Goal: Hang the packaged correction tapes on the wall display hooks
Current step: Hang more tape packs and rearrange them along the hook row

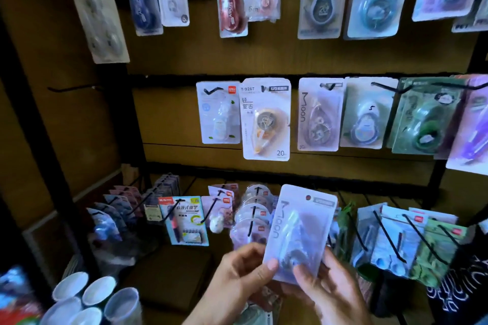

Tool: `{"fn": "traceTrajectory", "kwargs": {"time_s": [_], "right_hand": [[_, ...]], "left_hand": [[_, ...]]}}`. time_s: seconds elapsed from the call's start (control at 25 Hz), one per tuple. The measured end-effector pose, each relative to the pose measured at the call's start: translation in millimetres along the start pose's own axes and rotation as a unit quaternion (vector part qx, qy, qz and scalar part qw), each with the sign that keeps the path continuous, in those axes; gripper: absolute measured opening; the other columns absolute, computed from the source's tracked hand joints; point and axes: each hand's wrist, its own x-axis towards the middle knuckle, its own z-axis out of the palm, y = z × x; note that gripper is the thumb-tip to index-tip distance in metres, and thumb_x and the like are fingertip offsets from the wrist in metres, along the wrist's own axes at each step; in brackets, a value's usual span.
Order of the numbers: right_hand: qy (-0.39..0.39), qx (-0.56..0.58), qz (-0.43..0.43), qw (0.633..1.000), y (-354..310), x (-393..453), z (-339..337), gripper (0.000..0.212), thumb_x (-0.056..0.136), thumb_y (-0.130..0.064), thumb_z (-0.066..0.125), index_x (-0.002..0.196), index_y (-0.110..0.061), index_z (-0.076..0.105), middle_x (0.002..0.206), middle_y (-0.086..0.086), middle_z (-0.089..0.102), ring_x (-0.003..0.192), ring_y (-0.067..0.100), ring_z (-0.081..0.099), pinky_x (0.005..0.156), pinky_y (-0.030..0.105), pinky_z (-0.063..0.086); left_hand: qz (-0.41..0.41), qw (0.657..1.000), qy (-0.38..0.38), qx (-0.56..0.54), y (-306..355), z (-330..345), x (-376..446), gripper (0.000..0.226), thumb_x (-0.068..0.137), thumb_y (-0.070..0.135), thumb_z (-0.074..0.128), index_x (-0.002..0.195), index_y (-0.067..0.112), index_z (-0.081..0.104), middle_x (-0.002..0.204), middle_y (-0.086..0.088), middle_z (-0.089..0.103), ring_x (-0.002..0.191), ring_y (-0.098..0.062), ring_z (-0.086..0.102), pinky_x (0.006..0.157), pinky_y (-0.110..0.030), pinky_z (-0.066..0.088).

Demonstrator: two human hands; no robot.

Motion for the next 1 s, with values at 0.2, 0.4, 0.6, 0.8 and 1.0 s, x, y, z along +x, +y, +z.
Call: {"fn": "traceTrajectory", "kwargs": {"time_s": [0.2, 0.4, 0.6, 0.8, 1.0], "right_hand": [[0.029, -0.165, -0.043, 0.985, 28, -1, 19, 0.057, 0.069, -0.042, 0.085, 0.122, -0.045, 0.063, 0.100, -0.021, 0.075, 0.082, -0.006, 0.070, 0.067, 0.001, 0.046], [0.066, -0.216, -0.003, 0.974, 34, 10, 28, 0.073, 0.078, -0.030, 0.072, 0.143, -0.032, 0.038, 0.122, -0.005, 0.063, 0.087, 0.019, 0.067, 0.058, 0.015, 0.050], [0.092, -0.237, -0.011, 0.967, 37, 4, 28, 0.081, 0.065, -0.045, 0.065, 0.141, -0.038, 0.038, 0.112, -0.013, 0.064, 0.077, 0.020, 0.069, 0.062, 0.035, 0.051], [0.096, -0.233, -0.007, 0.968, 39, 6, 30, 0.079, 0.071, -0.038, 0.068, 0.143, -0.034, 0.036, 0.110, -0.011, 0.064, 0.079, 0.023, 0.070, 0.061, 0.030, 0.047], [0.117, -0.219, -0.006, 0.969, 43, 12, 26, 0.069, 0.082, -0.019, 0.073, 0.139, -0.035, 0.037, 0.104, -0.008, 0.066, 0.076, 0.026, 0.069, 0.061, 0.030, 0.047]], "left_hand": [[0.067, 0.993, 0.094, -0.008, 9, -4, -7, 0.024, 0.076, 0.010, 0.080, 0.099, 0.009, 0.075, 0.093, -0.015, 0.077, 0.068, -0.017, 0.070, 0.052, -0.022, 0.052], [0.197, 0.938, 0.284, -0.035, 85, -62, 10, 0.015, 0.097, 0.014, 0.057, 0.107, 0.010, 0.068, 0.090, -0.001, 0.076, 0.070, -0.013, 0.067, 0.051, -0.021, 0.051], [0.249, 0.912, 0.317, 0.072, 155, -110, 25, 0.027, 0.104, 0.025, 0.048, 0.129, 0.018, 0.056, 0.110, 0.002, 0.069, 0.088, -0.011, 0.069, 0.056, -0.021, 0.054], [0.254, 0.894, 0.353, 0.106, 162, -125, 36, 0.039, 0.104, 0.028, 0.047, 0.143, 0.028, 0.044, 0.122, 0.005, 0.064, 0.093, -0.010, 0.067, 0.054, -0.023, 0.053], [0.264, 0.882, 0.377, 0.097, 154, -128, 36, 0.040, 0.104, 0.026, 0.047, 0.144, 0.031, 0.042, 0.124, 0.007, 0.062, 0.096, -0.011, 0.066, 0.052, -0.019, 0.049]]}}
